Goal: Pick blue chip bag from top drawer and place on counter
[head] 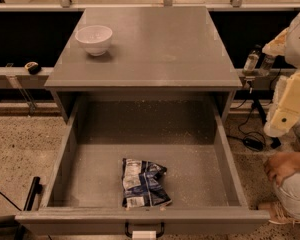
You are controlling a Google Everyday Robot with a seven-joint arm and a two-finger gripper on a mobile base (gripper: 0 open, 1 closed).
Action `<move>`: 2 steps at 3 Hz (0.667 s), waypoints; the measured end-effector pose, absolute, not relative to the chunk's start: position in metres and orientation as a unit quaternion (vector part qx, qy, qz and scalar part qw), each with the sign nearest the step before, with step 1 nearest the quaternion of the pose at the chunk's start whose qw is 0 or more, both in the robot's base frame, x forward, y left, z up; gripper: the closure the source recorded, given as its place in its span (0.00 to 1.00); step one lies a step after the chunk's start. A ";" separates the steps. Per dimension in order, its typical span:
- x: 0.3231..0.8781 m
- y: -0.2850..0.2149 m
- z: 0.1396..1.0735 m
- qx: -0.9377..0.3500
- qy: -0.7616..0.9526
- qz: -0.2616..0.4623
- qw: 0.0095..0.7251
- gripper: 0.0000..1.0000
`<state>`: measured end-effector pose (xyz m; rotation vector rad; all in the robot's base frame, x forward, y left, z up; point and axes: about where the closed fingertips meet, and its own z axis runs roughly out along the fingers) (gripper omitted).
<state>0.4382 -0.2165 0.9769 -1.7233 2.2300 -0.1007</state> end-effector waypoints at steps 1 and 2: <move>0.438 -0.216 0.977 -0.603 0.781 -0.035 0.160 0.00; 0.438 -0.216 0.981 -0.608 0.777 -0.045 0.156 0.00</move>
Offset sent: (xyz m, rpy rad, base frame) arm -0.0006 -0.0006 0.0033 -0.0522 0.0115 0.0207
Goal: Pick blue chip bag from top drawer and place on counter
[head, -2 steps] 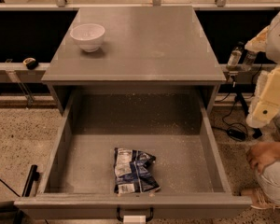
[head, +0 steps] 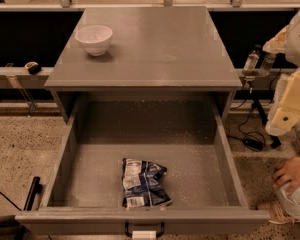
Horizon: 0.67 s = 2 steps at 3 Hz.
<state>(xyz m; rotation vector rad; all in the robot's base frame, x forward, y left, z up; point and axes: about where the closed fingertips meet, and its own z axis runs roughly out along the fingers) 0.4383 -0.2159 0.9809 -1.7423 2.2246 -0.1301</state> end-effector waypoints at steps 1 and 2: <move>0.437 -0.194 0.959 -0.672 0.726 -0.078 0.120 0.00; 0.422 -0.188 0.934 -0.729 0.667 -0.120 0.101 0.00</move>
Offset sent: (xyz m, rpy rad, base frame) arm -0.0042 0.0419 -0.0600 -0.3415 -0.2524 0.4674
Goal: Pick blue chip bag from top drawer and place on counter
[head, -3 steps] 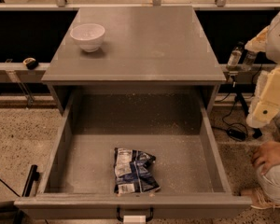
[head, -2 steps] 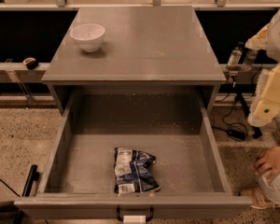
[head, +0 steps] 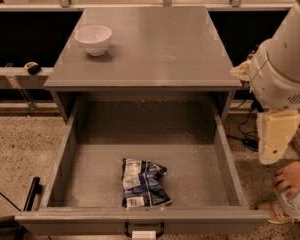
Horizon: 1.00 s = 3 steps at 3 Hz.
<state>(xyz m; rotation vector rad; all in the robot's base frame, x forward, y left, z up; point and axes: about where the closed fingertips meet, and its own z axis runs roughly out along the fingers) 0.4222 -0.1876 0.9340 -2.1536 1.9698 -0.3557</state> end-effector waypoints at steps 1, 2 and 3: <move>0.441 -0.172 0.928 -0.754 0.630 -0.134 0.134 0.00; 0.420 -0.144 0.903 -0.810 0.568 -0.089 0.119 0.00; 0.388 -0.132 0.869 -0.843 0.515 -0.019 0.152 0.00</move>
Offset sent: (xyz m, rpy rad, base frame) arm -0.0483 0.0705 -0.0965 -0.0051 0.2257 0.6053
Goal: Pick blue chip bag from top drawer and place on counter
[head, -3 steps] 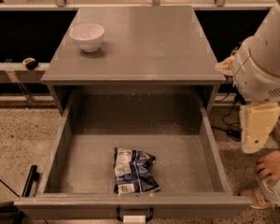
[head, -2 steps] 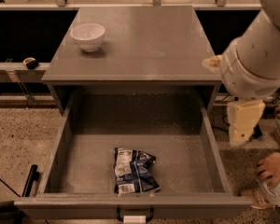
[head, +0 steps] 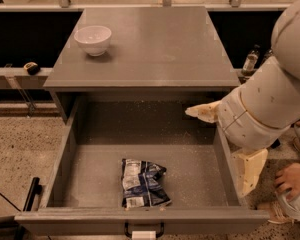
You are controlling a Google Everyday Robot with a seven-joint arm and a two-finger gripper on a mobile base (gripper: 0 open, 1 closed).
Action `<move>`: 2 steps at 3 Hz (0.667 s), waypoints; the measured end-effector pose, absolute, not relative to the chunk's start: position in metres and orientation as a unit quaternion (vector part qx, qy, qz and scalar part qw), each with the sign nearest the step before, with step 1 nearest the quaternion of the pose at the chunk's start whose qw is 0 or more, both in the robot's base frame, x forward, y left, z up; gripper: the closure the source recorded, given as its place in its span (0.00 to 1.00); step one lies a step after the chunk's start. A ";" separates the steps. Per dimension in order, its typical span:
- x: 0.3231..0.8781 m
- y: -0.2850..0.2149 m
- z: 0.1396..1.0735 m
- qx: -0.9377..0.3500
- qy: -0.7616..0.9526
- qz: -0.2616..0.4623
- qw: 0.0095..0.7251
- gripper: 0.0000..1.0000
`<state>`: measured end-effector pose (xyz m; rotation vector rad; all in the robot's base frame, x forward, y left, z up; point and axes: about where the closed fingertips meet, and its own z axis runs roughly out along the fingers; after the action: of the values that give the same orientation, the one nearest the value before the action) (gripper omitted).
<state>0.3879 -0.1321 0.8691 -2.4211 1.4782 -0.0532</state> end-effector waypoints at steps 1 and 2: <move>0.386 -0.120 0.873 -0.853 0.495 -0.007 0.165 0.00; 0.402 -0.109 0.842 -0.871 0.464 0.020 0.161 0.00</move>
Offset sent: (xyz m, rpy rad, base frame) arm 0.0437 0.0382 -0.0831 0.0752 0.1171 0.2606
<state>0.4021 -0.1092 0.8418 -2.4852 1.3257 0.0568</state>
